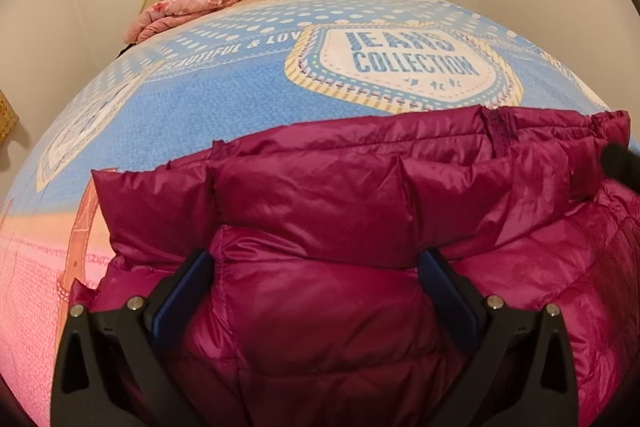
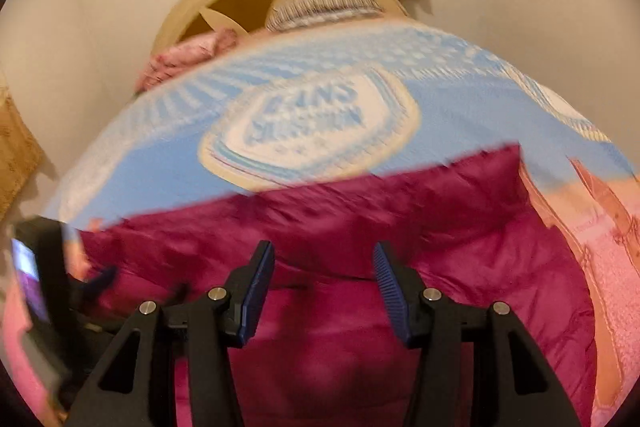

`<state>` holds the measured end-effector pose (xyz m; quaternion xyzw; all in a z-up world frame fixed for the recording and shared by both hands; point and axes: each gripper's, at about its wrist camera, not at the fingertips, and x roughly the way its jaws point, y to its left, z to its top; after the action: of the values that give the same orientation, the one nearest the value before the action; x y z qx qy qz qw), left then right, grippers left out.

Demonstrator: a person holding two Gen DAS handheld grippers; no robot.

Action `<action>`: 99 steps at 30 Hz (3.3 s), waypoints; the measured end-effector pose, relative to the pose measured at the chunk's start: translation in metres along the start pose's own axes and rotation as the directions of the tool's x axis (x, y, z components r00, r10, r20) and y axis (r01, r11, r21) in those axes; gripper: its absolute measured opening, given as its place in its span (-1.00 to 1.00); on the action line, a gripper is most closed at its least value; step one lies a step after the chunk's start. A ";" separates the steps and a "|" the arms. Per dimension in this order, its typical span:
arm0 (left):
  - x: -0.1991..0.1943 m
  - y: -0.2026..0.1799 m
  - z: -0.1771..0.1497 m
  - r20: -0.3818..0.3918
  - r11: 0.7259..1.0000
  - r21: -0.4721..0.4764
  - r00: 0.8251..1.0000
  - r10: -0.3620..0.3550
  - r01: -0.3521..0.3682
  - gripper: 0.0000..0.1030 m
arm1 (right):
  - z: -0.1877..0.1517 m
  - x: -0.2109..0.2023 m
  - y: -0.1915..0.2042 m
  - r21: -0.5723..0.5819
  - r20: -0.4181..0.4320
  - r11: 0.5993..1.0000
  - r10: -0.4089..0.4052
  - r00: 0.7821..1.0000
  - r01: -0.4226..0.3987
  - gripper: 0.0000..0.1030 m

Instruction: Fold large clothes

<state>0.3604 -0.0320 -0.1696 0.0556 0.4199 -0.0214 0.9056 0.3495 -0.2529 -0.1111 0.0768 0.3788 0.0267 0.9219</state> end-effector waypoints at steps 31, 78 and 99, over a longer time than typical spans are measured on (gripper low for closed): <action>0.000 0.001 -0.001 -0.006 1.000 -0.012 1.000 0.003 -0.003 1.00 | -0.028 0.065 0.026 -0.034 -0.130 0.999 -0.033 0.991 0.029 0.06; -0.098 0.110 -0.117 0.062 0.919 -0.292 0.964 -0.258 0.265 0.65 | -0.027 0.046 0.025 -0.088 -0.155 0.995 0.040 0.987 -0.054 0.22; -0.099 0.109 -0.110 0.138 0.825 -0.275 0.870 -0.474 0.493 -0.67 | -0.102 -0.062 0.022 -0.243 -0.114 0.969 0.010 0.993 -0.037 0.26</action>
<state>0.2226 0.0887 -0.1552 -0.1919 0.3896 -0.1874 0.8811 0.2339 -0.2260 -0.1358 -0.0346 0.4227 0.0884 0.9013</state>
